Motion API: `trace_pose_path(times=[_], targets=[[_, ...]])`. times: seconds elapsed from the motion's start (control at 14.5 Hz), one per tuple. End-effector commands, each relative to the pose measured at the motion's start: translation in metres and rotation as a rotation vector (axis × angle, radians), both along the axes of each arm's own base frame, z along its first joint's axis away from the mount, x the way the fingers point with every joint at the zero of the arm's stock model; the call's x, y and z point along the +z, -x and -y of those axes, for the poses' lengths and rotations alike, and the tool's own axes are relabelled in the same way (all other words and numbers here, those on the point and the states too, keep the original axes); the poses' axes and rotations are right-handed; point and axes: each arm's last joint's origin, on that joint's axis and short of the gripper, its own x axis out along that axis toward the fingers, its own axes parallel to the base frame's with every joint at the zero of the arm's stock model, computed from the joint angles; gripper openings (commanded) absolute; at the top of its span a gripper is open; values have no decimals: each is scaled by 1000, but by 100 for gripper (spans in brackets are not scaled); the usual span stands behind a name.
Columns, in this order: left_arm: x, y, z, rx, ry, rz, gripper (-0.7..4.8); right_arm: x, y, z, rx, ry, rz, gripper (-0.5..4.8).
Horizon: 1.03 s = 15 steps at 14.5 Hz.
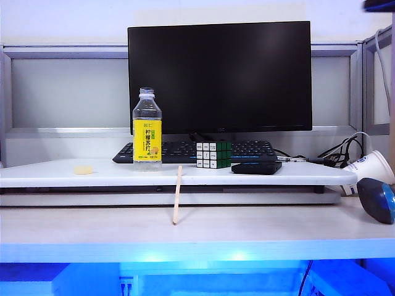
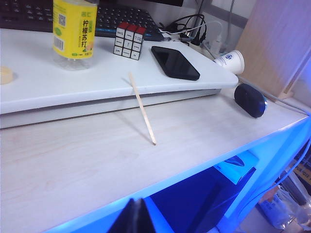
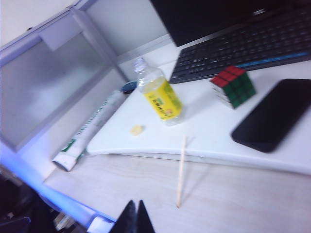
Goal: Grab a stick from the table and stick it in a plastic bottle.
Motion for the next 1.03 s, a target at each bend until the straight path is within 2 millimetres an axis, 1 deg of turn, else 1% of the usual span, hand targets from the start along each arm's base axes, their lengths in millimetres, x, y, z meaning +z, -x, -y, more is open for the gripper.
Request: trace_pose_path(times=[0.07, 0.14, 0.21, 0.28, 0.34, 0.41, 0.55, 0.62, 0.69, 0.76, 0.83, 1.03], targets=[[0, 1, 0, -11, 2, -14, -5, 0, -25, -12, 77, -27, 23, -1], [0, 1, 0, -11, 2, -14, -4, -5, -33, -17, 101, -50, -30, -1], [0, 1, 0, -11, 2, -14, -5, -15, -44, -27, 143, -84, -112, 0], [0, 1, 0, -12, 2, -14, -5, -22, -51, -36, 177, -92, -149, 8], [0, 1, 0, -12, 2, -14, -4, -27, -56, -43, 202, -100, -175, 41], [0, 1, 0, -12, 2, -14, -5, -34, -63, -51, 226, -118, -209, 111], [0, 1, 0, -12, 2, -14, -4, -44, -71, -60, 247, -145, -259, 197], [0, 1, 0, -12, 3, -15, -4, -54, -78, -68, 264, -157, -299, 252], [0, 1, 0, -12, 8, -19, -4, -65, -88, -76, 276, -159, -360, 321], [0, 1, 0, -12, 8, -19, -5, -70, -95, -83, 285, -151, -390, 371], [-1, 1, 0, -12, 8, -19, -4, -73, -102, -90, 300, -142, -412, 391], [0, 1, 0, -14, 8, -19, -4, -77, -127, -108, 321, -130, -439, 391]])
